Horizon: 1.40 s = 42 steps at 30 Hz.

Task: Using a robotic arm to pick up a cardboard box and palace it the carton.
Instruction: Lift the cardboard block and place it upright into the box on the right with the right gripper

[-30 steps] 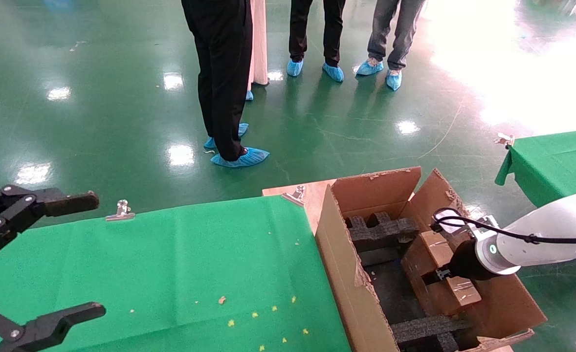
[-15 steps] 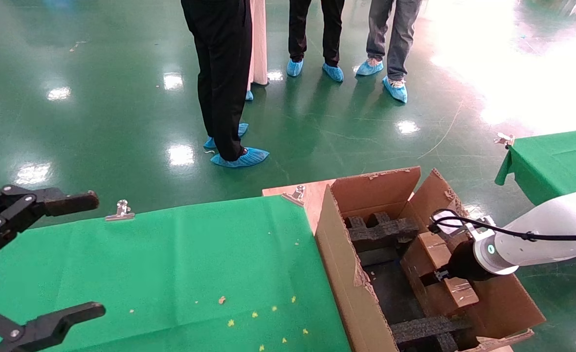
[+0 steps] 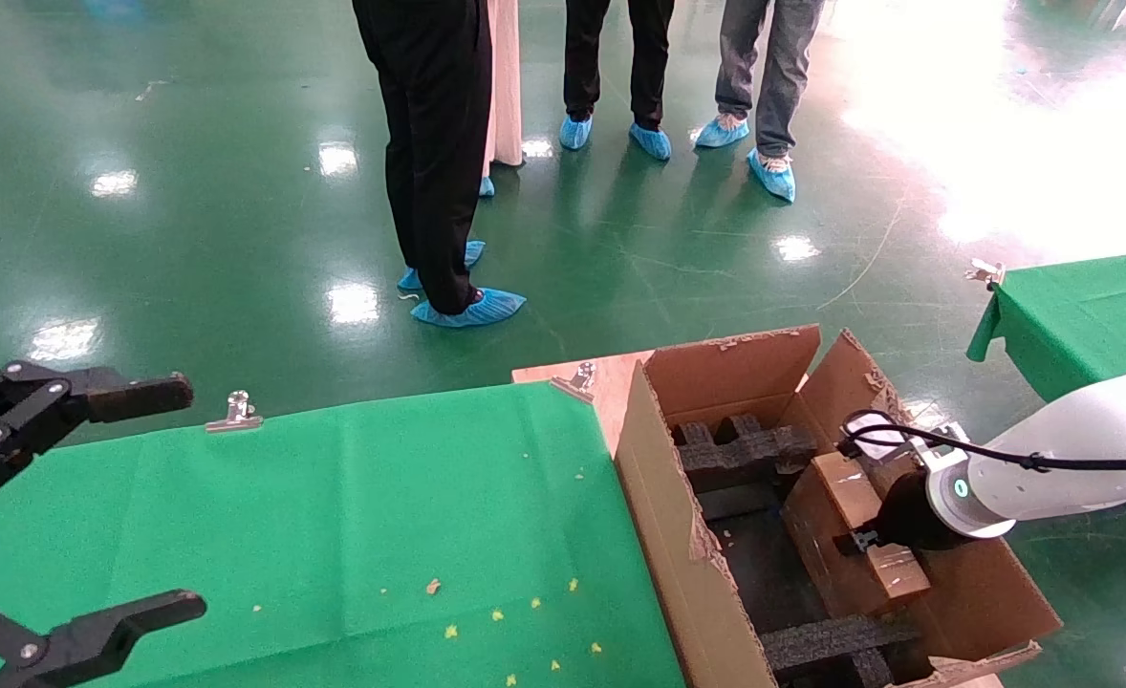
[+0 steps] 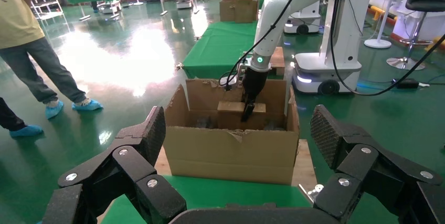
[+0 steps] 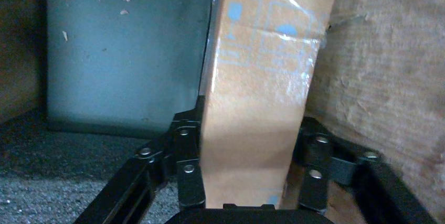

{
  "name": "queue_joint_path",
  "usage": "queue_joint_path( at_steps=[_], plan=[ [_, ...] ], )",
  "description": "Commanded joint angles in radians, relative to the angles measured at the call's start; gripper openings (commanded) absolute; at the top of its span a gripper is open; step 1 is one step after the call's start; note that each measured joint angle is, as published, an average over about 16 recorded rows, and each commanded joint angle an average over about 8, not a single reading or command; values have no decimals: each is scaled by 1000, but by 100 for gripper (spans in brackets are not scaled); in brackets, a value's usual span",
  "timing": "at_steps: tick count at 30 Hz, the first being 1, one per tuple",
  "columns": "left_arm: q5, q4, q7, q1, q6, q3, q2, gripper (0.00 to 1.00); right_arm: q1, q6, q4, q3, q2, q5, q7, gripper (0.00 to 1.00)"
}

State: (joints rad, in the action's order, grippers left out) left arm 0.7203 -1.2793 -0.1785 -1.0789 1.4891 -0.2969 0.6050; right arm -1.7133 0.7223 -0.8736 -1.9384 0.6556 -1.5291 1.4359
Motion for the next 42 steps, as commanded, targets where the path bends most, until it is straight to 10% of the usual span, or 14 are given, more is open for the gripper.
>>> queue_joint_path(
  at_steps=[1,24,42],
  plan=[
    [0,0,0,0,0,0,0,100,-2,-1,-1,0,0,-2,-1,100],
    [-1,0,1,0,0,-1,0,100,-104,-34,-77,15,-32,-74,10,100],
    [-1,0,1,-1,-1,-2,-1,100,-302,-163,-429,117,-136,-100,-98,100]
  ],
)
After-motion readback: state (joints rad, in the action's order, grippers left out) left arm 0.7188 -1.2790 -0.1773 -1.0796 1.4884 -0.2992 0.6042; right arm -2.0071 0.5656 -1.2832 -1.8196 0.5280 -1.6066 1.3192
